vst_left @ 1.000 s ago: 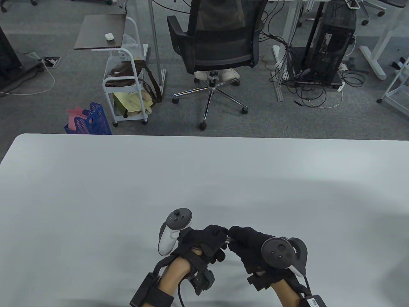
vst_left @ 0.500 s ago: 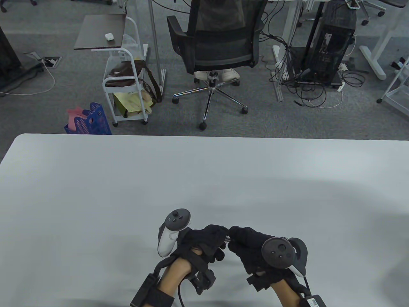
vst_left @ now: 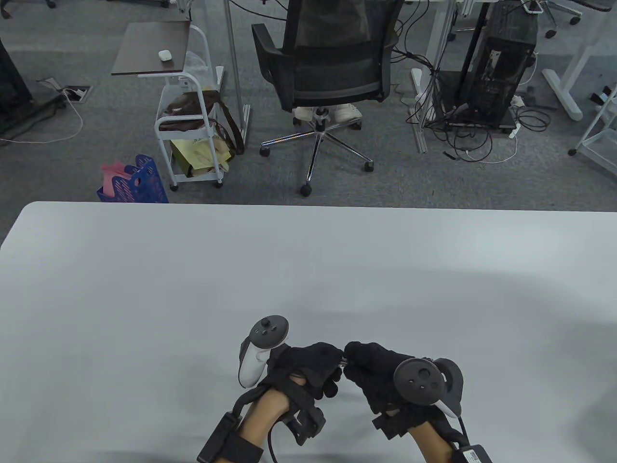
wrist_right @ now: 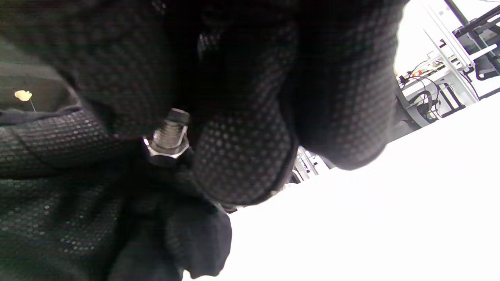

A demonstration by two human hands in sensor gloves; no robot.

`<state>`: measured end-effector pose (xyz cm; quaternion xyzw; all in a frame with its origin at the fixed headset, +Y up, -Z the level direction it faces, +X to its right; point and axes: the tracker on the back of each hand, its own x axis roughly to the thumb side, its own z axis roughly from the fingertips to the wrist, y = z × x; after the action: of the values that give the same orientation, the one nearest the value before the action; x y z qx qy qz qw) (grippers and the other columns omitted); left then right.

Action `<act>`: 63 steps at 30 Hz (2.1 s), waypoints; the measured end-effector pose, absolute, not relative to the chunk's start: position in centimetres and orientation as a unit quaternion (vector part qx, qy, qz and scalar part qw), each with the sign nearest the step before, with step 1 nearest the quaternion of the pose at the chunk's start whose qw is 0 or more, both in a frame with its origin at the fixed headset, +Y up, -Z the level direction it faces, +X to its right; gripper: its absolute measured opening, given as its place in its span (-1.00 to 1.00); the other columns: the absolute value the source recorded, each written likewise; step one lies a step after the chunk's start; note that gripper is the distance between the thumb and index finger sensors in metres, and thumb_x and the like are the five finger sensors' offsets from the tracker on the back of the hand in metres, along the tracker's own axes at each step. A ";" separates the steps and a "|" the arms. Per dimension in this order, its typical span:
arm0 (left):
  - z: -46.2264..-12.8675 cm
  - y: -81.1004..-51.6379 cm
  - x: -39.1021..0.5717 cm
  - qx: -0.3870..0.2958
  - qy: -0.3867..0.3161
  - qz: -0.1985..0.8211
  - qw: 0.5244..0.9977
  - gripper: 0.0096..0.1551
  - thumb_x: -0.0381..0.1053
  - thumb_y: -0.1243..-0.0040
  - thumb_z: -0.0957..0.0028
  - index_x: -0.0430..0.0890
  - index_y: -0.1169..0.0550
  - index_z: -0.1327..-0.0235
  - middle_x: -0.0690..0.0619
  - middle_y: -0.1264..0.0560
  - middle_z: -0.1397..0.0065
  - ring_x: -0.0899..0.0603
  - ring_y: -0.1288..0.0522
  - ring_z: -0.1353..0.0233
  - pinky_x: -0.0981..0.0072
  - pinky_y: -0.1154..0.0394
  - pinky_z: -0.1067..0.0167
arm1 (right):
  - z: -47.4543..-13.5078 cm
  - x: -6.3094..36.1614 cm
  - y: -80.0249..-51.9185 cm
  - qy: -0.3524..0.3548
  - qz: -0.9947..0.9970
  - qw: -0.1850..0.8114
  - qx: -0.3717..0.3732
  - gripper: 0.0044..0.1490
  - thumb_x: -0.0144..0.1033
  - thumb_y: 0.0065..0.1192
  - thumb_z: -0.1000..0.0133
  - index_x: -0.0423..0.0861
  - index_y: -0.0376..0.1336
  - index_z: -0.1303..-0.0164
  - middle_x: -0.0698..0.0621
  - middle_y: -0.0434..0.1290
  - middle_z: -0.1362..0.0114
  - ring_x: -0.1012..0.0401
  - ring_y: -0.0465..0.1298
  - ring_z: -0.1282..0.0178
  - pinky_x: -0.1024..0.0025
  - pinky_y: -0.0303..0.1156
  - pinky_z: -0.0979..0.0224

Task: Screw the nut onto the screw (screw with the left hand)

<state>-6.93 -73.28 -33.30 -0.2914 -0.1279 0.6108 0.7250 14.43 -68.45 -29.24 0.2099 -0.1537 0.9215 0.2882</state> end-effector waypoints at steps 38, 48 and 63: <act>-33.4 -73.5 -7.1 -0.292 -0.123 0.619 0.719 -0.27 0.11 -0.05 0.03 -0.34 -0.51 -0.24 -0.46 -0.49 -0.20 -0.43 -0.59 0.08 -0.23 -0.46 0.13 | -29.3 14.6 -68.4 -0.155 0.918 0.299 0.207 -0.45 -0.08 0.57 0.22 0.03 0.47 0.03 0.07 0.72 0.02 0.29 0.86 0.33 0.26 0.83 0.09; -33.4 -73.5 -7.0 -0.299 -0.130 0.623 0.711 -0.24 0.10 -0.04 0.03 -0.32 -0.37 -0.35 -0.44 -0.41 -0.27 -0.41 -0.56 0.02 -0.20 -0.44 0.08 | -29.3 14.6 -68.4 -0.153 0.918 0.302 0.207 -0.45 -0.08 0.57 0.22 0.03 0.47 0.03 0.07 0.71 0.01 0.29 0.86 0.33 0.25 0.83 0.09; -33.5 -73.6 -7.2 -0.294 -0.121 0.614 0.723 -0.30 0.10 -0.05 0.03 -0.35 -0.52 -0.21 -0.46 -0.49 -0.19 -0.43 -0.59 0.09 -0.23 -0.46 0.14 | -29.4 14.5 -68.5 -0.152 0.920 0.296 0.207 -0.45 -0.08 0.57 0.22 0.03 0.47 0.03 0.07 0.72 0.01 0.29 0.86 0.33 0.26 0.83 0.09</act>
<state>-7.15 -73.65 -33.50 -0.2937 -0.1209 0.6135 0.7230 14.52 -68.48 -29.37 0.2069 -0.1516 0.9200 0.2964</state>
